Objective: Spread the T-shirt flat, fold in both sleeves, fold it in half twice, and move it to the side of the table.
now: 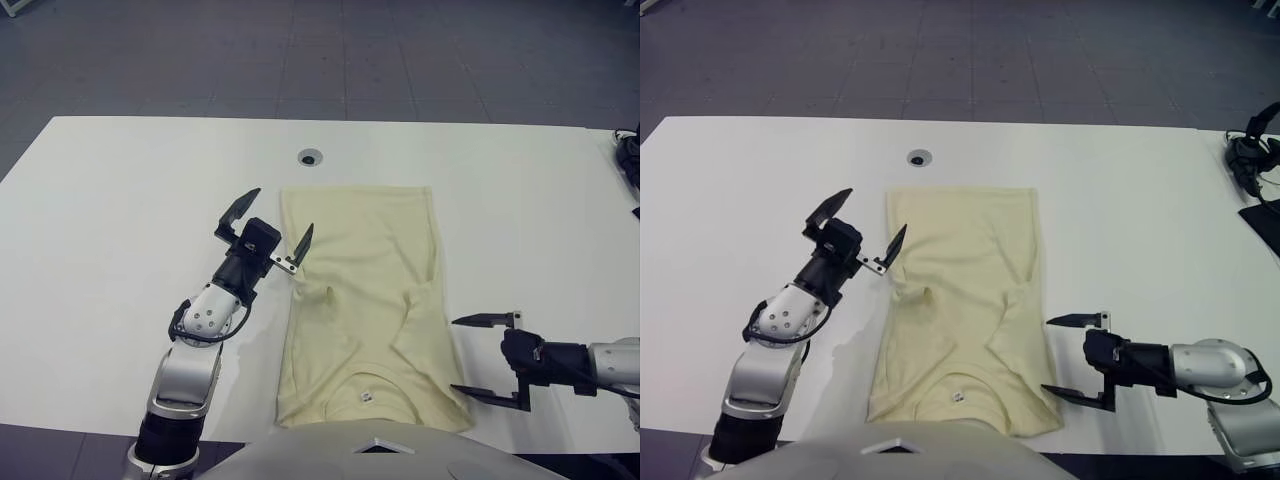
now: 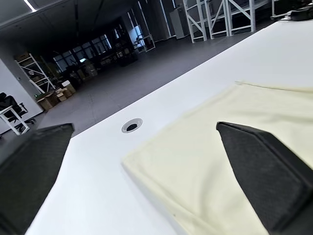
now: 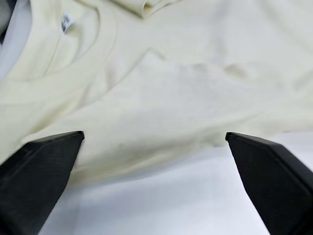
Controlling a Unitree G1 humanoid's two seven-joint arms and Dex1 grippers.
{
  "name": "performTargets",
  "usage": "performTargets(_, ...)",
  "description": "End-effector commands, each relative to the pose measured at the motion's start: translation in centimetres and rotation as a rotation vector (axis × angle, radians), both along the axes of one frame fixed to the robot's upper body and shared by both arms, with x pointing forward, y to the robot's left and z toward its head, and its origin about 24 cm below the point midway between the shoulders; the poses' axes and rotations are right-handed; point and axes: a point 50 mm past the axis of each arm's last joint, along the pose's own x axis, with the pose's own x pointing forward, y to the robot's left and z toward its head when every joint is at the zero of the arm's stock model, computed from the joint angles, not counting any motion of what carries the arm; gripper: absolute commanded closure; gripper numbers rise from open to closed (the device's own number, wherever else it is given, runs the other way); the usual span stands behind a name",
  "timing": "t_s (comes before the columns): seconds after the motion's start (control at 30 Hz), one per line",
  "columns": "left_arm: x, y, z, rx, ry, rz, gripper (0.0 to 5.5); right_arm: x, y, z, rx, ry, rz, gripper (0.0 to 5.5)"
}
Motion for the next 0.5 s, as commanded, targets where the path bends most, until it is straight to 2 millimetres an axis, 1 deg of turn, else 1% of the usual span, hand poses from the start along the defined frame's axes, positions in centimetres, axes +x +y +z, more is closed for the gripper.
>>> performTargets(0.03, -0.9, 0.5, 0.6, 0.043, 0.024, -0.097, 0.10, 0.4, -0.1, 2.2, 0.011, -0.052, -0.013, 0.11)
performTargets(0.17, -2.4, 0.9, 1.2, 0.112, 0.054, -0.231, 0.10, 0.3, 0.3, 3.1, 0.016, -0.068, 0.002, 0.11)
performTargets(0.27, -2.2, 1.0, 0.2, 0.169, 0.114, -0.249, 0.10, 0.6, 1.0, 3.1, 0.033, -0.093, 0.005, 0.11)
performTargets(0.43, -0.7, 0.3, -2.0, 0.243, 0.189, -0.261, 0.10, 3.5, 2.8, 1.5, 0.003, -0.243, -0.092, 0.11)
performTargets(0.5, -0.4, -0.2, -3.0, 0.285, 0.209, -0.275, 0.10, 4.5, 3.7, 0.4, -0.062, -0.299, -0.085, 0.11)
